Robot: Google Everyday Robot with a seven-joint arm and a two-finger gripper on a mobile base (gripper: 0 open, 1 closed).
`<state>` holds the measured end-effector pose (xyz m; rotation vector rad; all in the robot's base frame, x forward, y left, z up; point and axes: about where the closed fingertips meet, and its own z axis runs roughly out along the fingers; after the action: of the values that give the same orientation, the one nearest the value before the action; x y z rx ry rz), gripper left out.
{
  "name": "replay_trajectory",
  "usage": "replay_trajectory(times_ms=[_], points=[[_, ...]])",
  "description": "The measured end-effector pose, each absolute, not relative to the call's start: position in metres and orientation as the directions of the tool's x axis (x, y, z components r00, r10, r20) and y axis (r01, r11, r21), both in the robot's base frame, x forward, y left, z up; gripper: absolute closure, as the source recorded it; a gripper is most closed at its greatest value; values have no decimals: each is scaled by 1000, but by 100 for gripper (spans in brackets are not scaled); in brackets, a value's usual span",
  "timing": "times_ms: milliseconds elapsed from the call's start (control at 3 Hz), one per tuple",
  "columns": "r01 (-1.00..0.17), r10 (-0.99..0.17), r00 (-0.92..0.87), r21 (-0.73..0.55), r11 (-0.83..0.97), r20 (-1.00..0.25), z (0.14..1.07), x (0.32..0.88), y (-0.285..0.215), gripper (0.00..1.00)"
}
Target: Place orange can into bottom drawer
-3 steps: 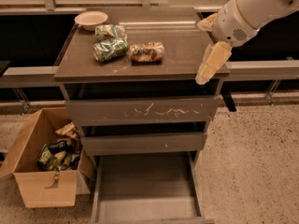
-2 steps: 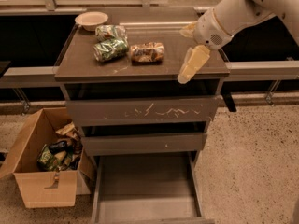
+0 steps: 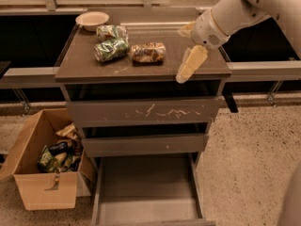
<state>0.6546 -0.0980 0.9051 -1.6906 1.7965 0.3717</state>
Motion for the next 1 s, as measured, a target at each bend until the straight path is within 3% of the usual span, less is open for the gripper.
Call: replay_trajectory(times_ms=[1000], points=[[-941, -692, 57, -270, 204, -719, 900, 744, -77, 0]])
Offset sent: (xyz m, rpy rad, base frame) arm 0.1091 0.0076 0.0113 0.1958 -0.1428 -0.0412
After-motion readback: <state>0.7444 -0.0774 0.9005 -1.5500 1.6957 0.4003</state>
